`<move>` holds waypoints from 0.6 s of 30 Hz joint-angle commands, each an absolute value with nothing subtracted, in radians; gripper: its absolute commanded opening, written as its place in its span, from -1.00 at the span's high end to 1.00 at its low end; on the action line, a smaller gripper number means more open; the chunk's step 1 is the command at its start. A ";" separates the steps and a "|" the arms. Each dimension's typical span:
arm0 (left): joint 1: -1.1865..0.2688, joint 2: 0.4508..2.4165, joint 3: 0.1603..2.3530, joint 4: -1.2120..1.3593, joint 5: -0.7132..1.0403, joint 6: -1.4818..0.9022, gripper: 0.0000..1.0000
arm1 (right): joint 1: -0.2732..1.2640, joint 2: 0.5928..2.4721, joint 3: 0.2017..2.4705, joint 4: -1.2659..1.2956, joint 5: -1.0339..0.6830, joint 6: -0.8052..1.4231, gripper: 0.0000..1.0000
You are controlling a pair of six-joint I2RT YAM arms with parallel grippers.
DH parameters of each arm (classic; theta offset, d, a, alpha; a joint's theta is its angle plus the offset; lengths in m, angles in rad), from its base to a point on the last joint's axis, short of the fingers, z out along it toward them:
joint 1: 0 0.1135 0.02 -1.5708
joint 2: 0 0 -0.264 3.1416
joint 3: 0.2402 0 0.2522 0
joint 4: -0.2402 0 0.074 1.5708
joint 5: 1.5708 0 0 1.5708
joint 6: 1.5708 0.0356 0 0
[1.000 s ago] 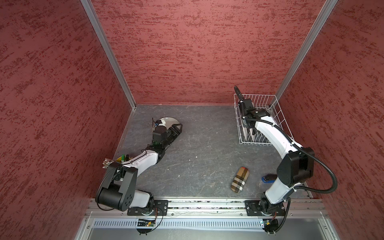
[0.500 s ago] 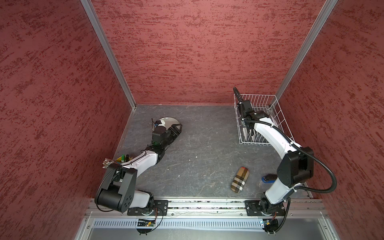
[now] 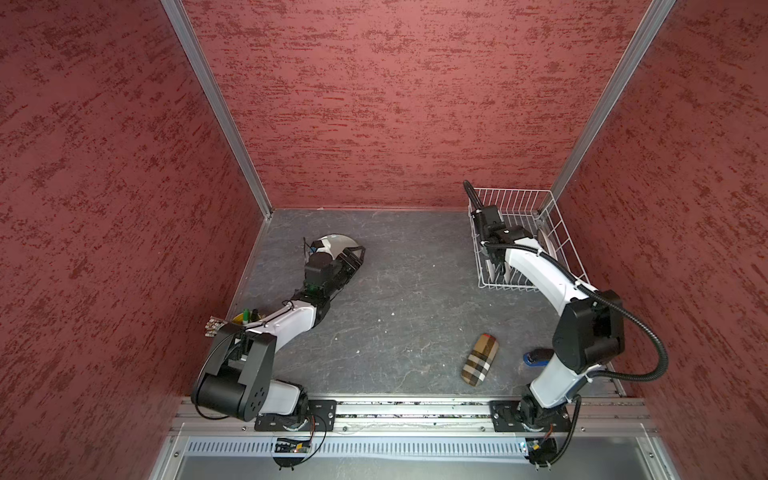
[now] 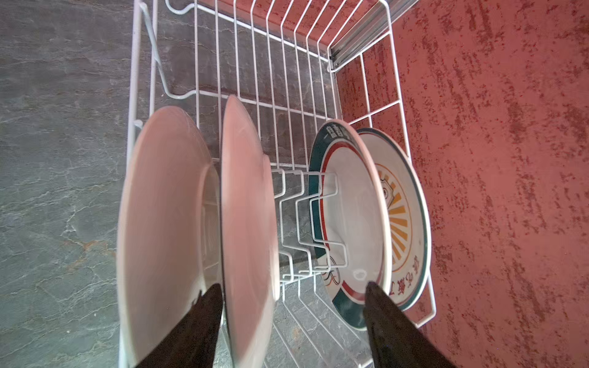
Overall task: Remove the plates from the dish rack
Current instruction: 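Close the right gripper on the printed orange-sunburst plate in the rack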
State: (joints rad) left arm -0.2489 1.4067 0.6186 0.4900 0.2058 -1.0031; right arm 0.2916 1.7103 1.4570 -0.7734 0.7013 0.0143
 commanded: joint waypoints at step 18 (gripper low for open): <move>-0.262 1.436 0.611 0.534 0.214 -1.020 -0.52 | 0.297 1.778 1.405 -0.697 0.761 0.002 -0.02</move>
State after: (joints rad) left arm -0.2565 1.4223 0.6182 0.5034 0.2077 -1.0172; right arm 0.2920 1.7763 1.4113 -0.7277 0.7261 0.0082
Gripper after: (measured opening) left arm 0.762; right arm 0.518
